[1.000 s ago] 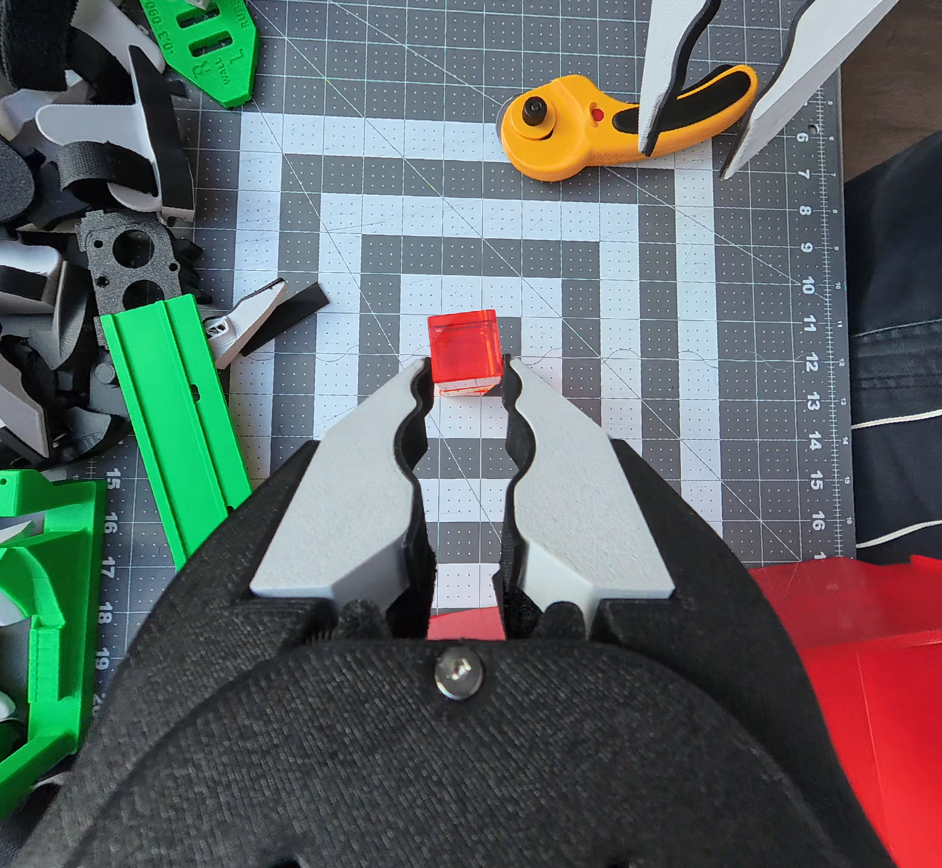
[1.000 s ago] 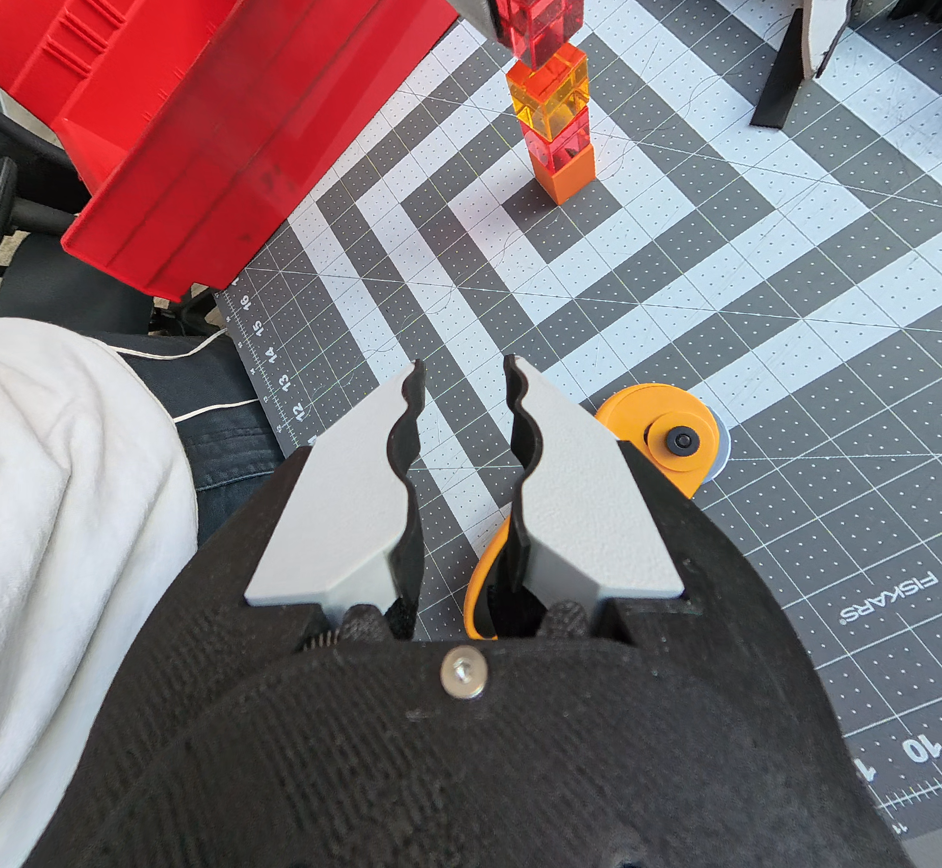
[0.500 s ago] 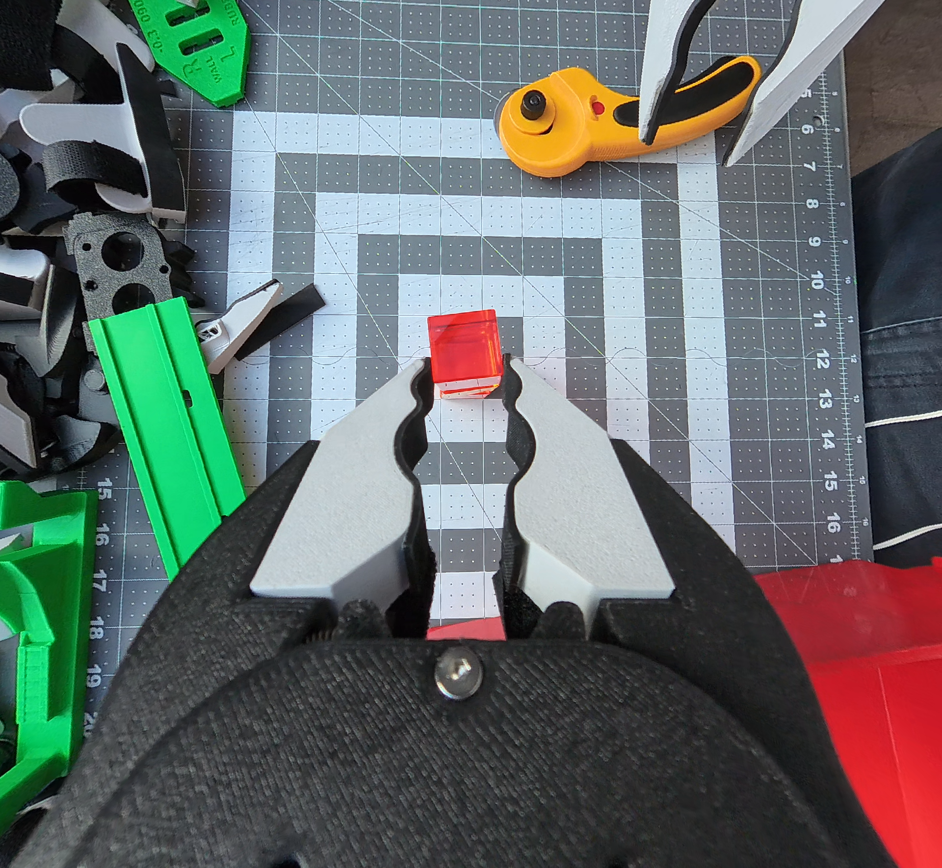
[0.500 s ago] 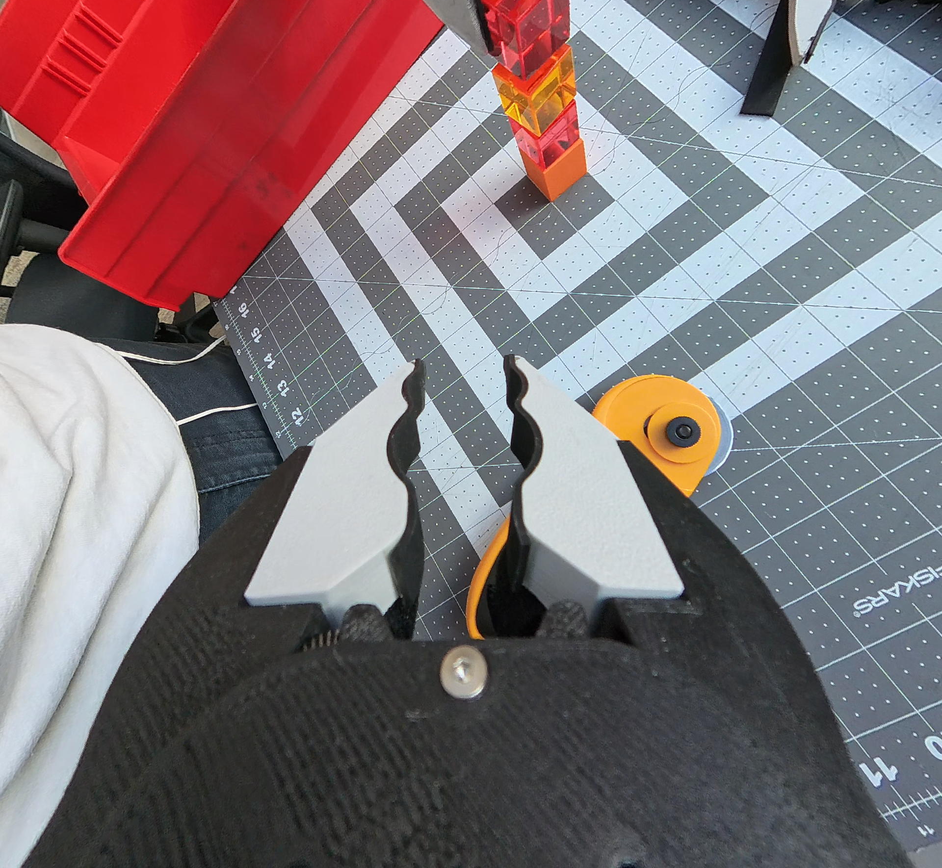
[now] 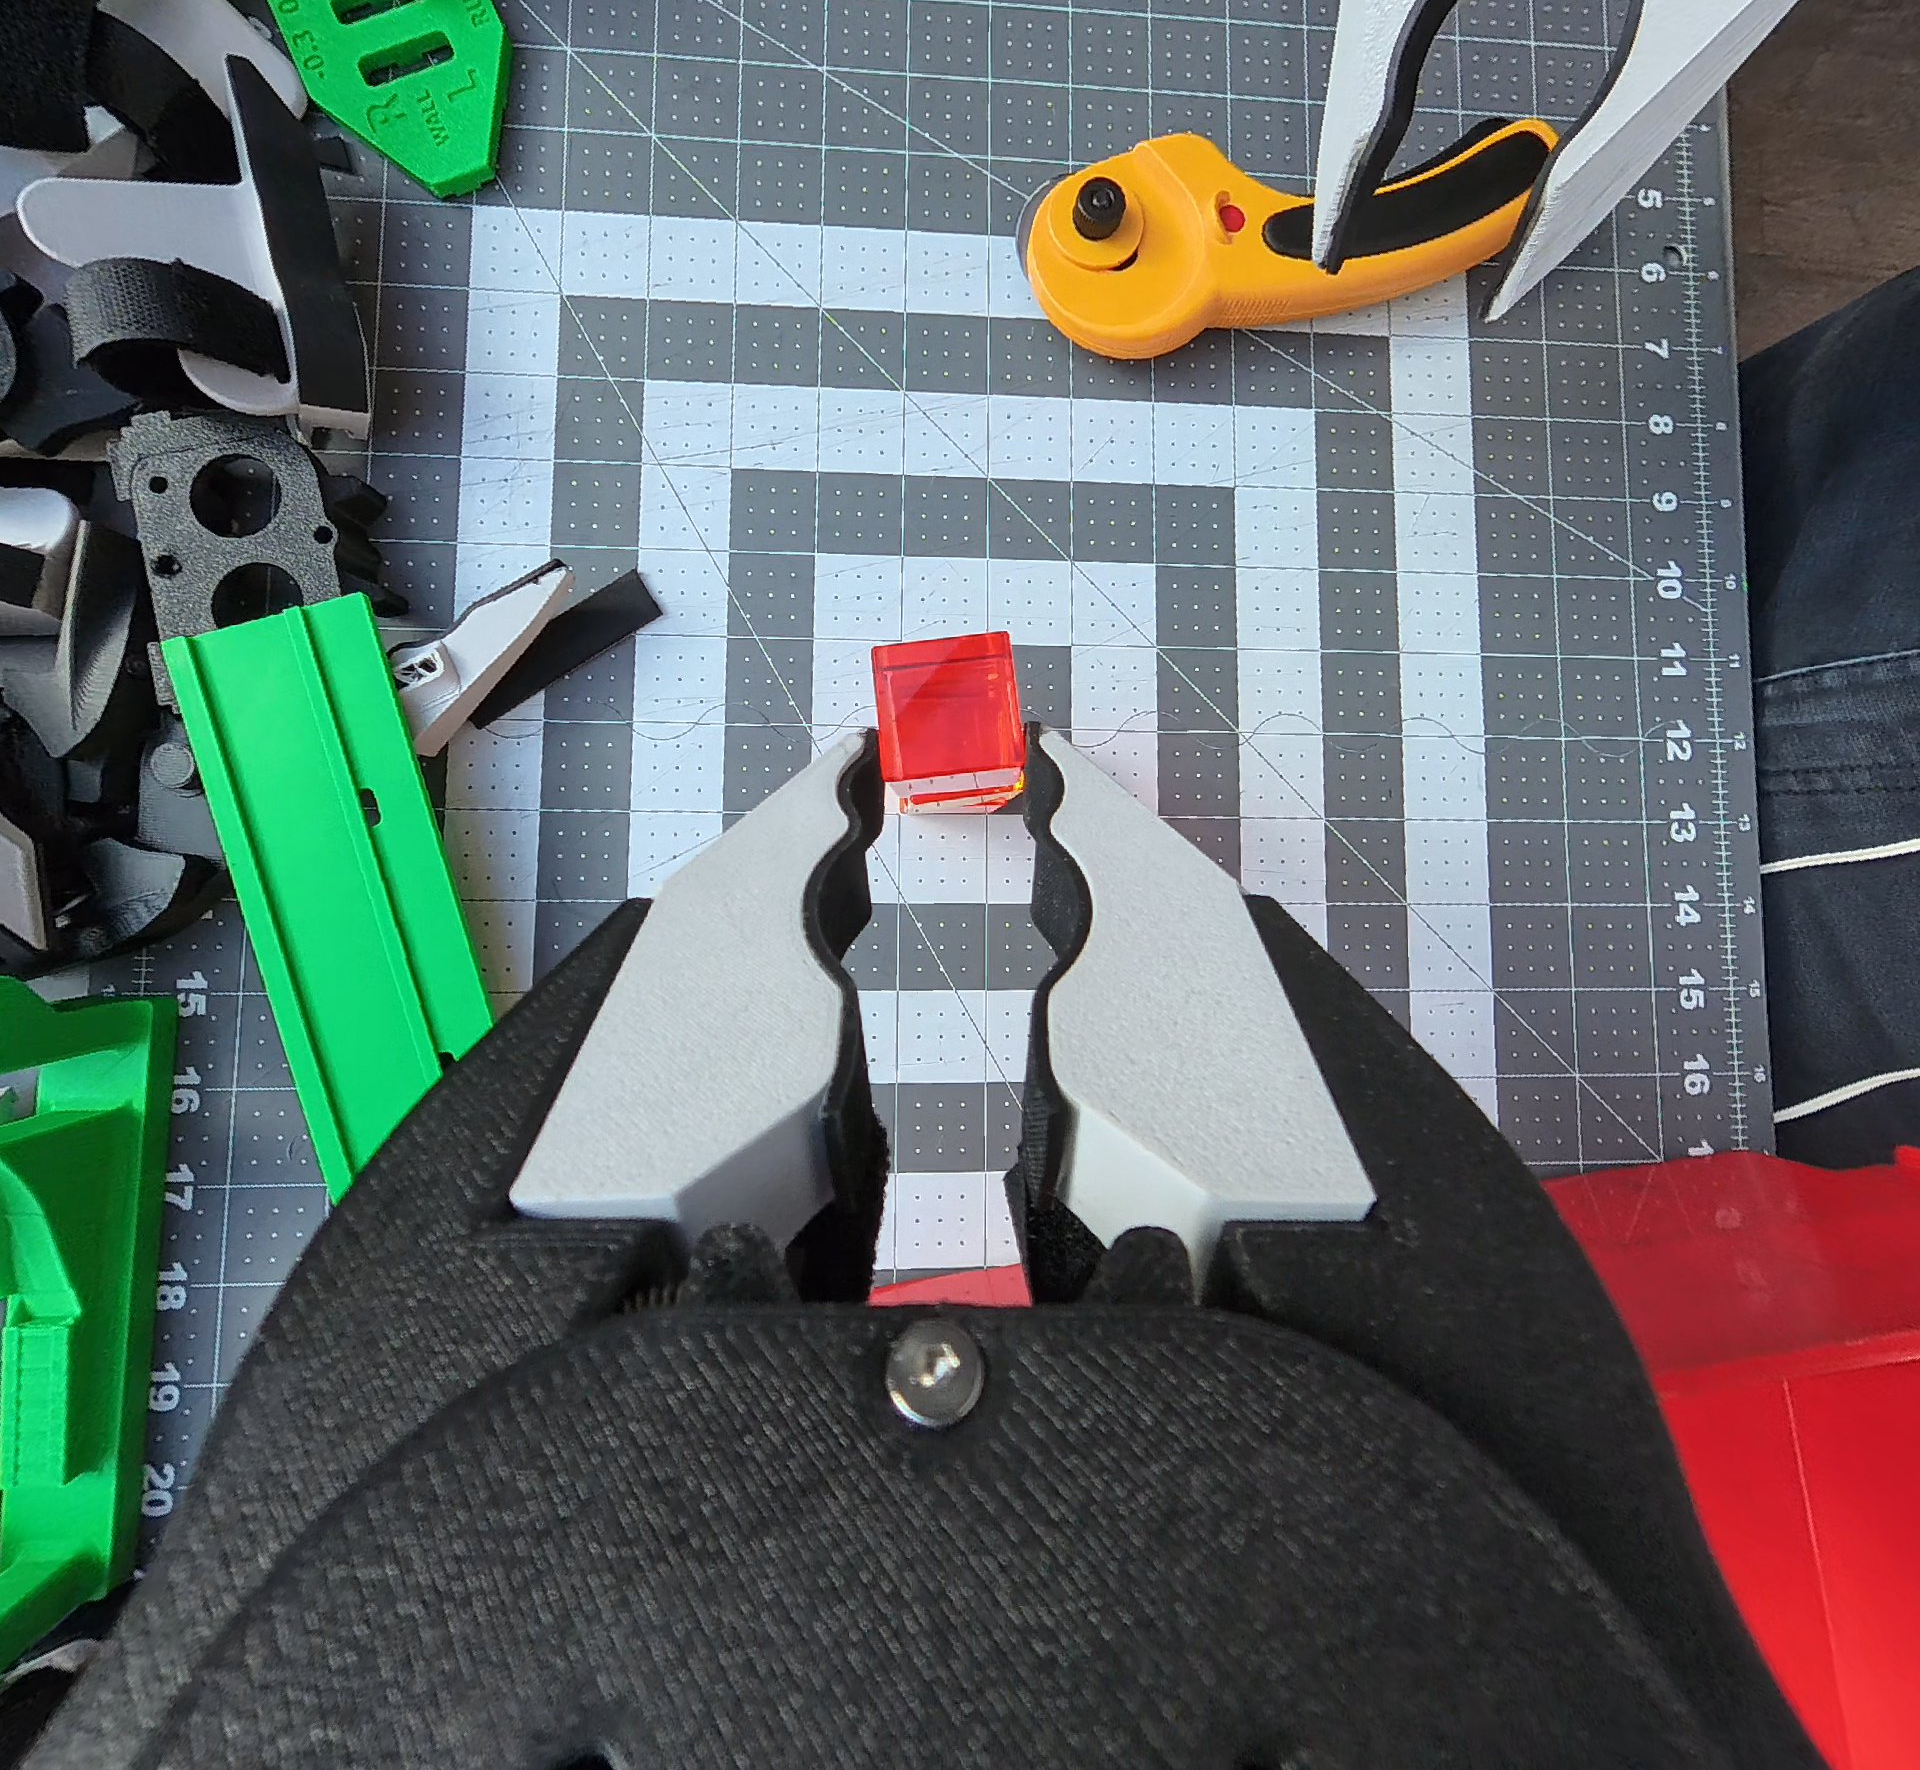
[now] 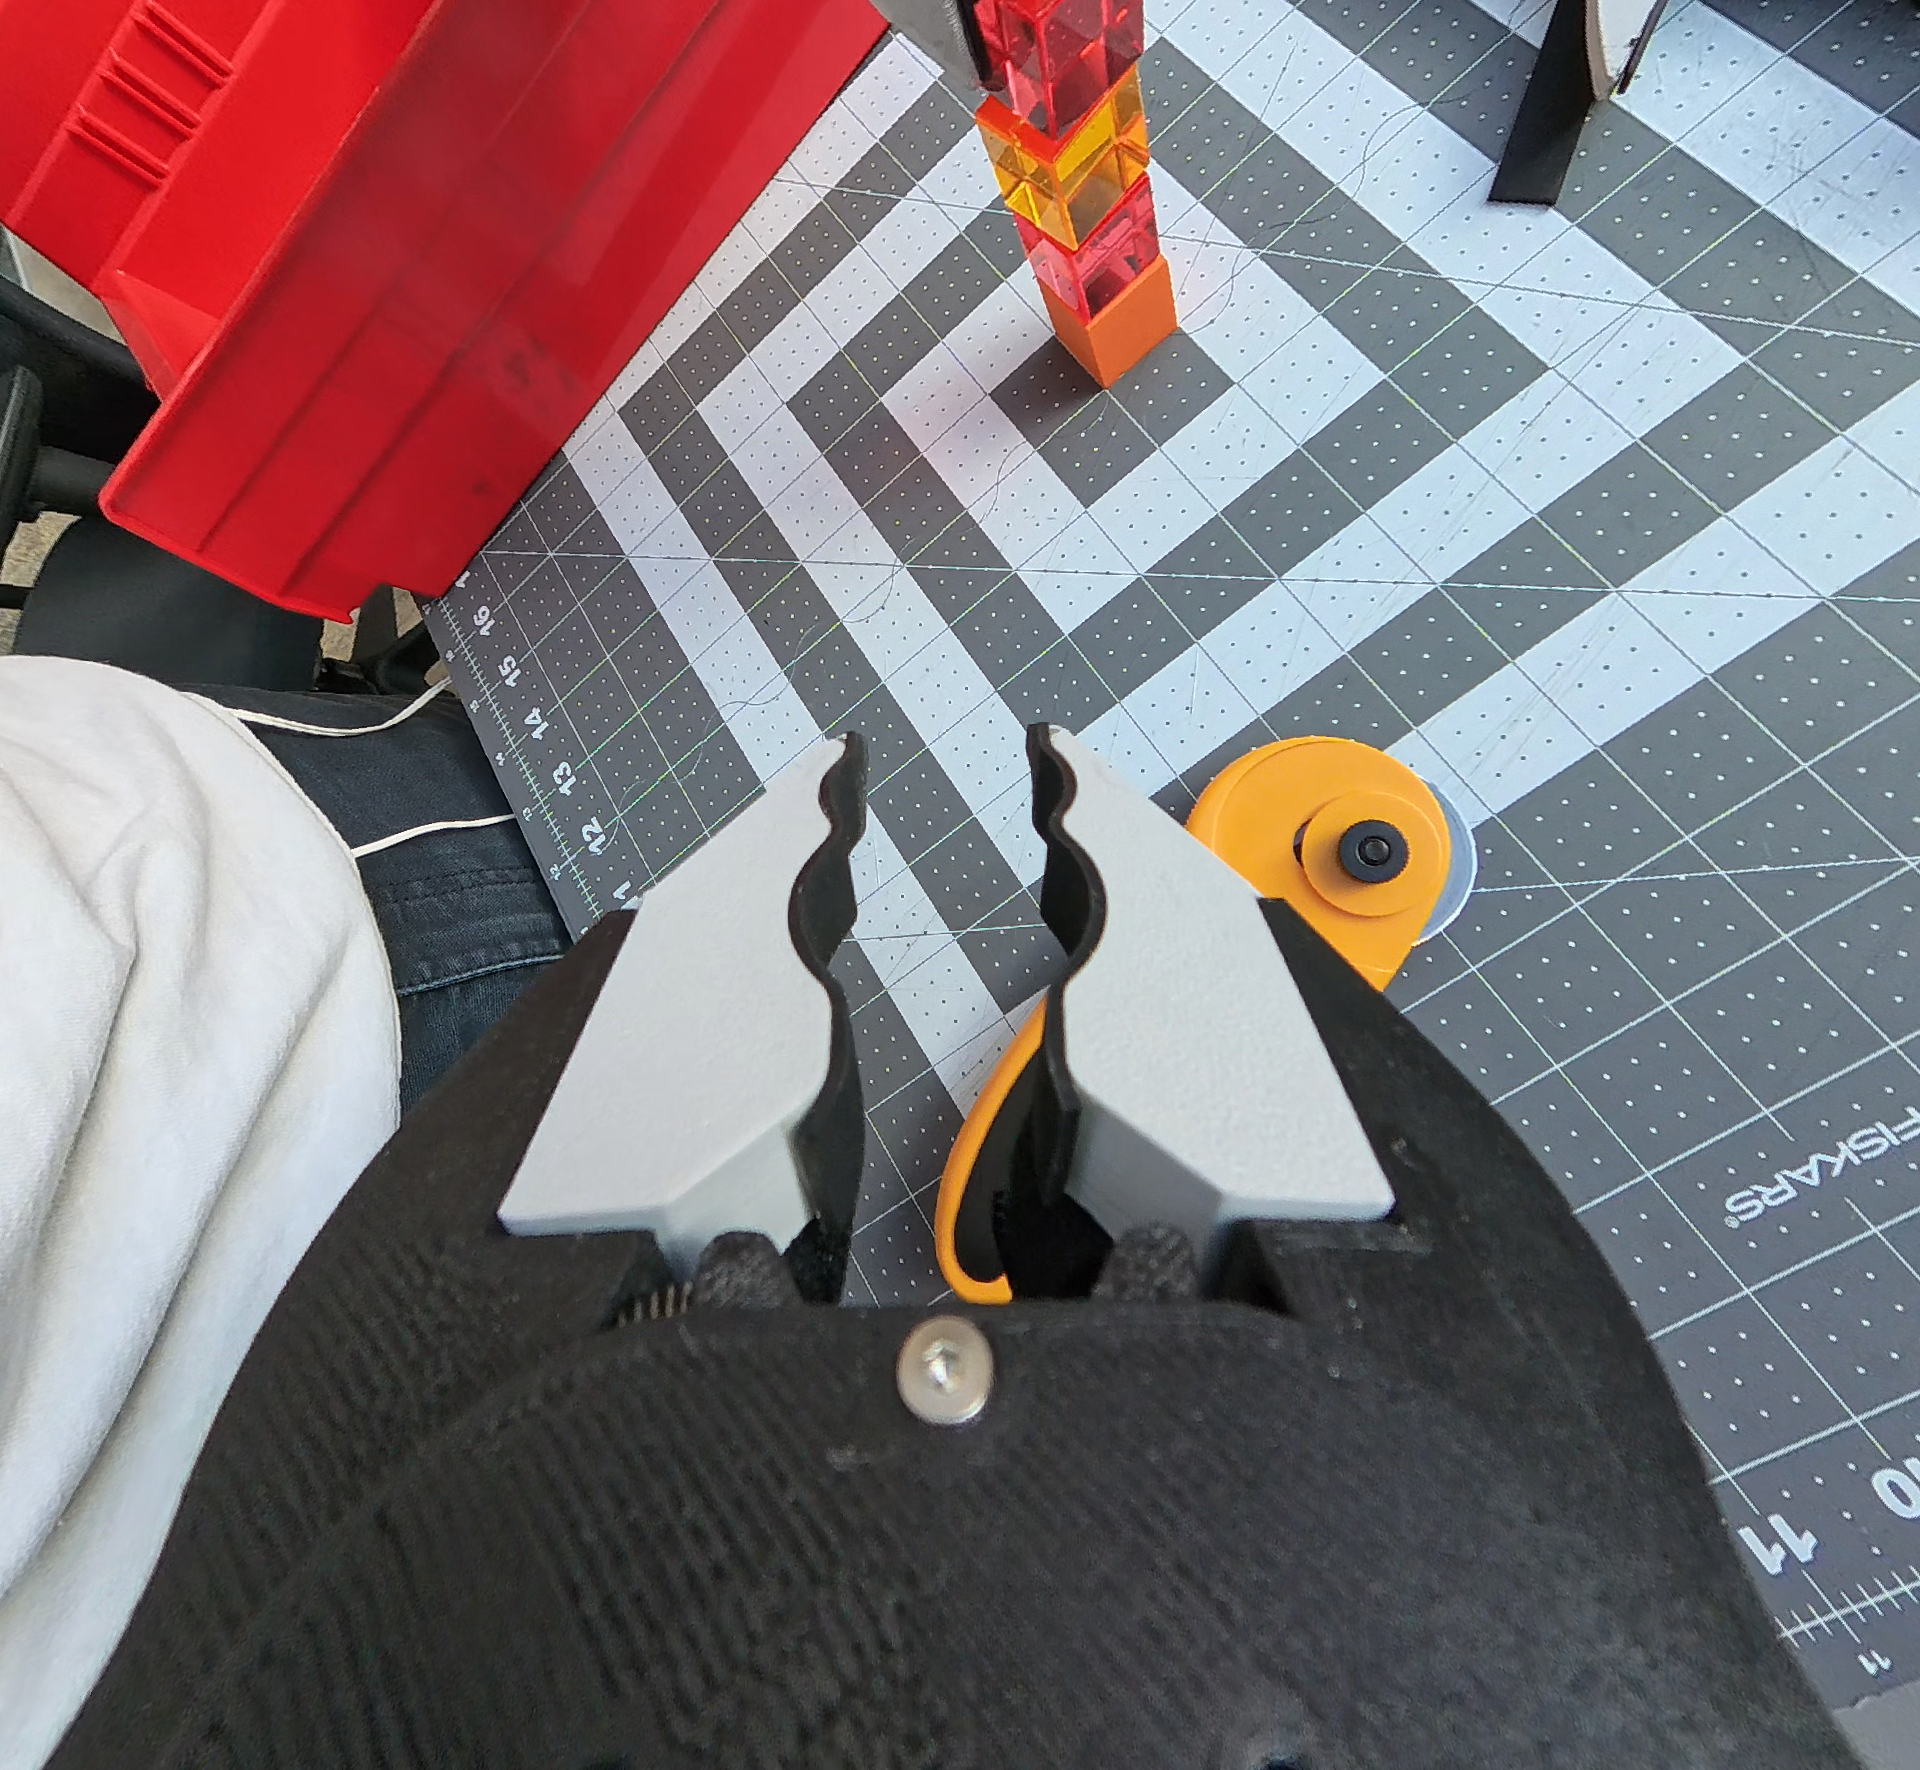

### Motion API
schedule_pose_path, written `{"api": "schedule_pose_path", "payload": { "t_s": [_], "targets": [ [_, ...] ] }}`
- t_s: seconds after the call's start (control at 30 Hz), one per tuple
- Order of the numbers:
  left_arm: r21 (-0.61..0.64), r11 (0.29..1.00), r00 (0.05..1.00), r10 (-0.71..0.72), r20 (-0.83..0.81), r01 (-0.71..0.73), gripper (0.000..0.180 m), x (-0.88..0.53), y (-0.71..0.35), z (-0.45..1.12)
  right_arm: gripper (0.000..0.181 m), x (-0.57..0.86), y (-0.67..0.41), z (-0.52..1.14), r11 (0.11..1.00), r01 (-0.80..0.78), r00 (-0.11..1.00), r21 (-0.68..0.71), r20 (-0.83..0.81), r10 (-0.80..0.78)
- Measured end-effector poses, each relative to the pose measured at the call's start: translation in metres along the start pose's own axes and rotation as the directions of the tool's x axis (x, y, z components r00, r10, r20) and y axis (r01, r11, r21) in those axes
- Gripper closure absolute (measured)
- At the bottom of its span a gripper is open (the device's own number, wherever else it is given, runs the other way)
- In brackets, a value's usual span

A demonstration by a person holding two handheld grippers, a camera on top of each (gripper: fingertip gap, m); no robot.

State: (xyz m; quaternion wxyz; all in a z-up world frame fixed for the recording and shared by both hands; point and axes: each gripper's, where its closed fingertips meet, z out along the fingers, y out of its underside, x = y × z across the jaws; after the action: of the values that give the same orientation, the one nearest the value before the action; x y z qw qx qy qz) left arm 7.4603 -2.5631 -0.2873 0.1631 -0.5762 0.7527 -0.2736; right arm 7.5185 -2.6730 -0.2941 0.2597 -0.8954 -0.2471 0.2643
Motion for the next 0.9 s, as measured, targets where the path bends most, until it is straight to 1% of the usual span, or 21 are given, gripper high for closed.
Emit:
{"api": "schedule_pose_path", "payload": {
  "t_s": [0.7,0.83,0.9],
  "targets": [
    [0.018,1.000,0.999,-0.023,-0.022,0.024,0.154,0.003,0.000,0.000,0.150,0.001,0.001,0.003,1.000,0.007,1.000,-0.013,0.014,-0.007],
    [0.027,0.999,0.999,-0.031,-0.009,0.031,0.136,0.004,-0.002,-0.004,0.150,-0.001,-0.014,0.004,1.000,0.007,0.999,0.028,0.037,-0.008],
    [0.037,0.998,0.999,-0.046,0.001,0.046,0.134,0.005,-0.005,-0.011,0.151,0.000,-0.026,0.009,0.998,0.032,0.999,0.048,0.037,-0.034]
  ]
}}
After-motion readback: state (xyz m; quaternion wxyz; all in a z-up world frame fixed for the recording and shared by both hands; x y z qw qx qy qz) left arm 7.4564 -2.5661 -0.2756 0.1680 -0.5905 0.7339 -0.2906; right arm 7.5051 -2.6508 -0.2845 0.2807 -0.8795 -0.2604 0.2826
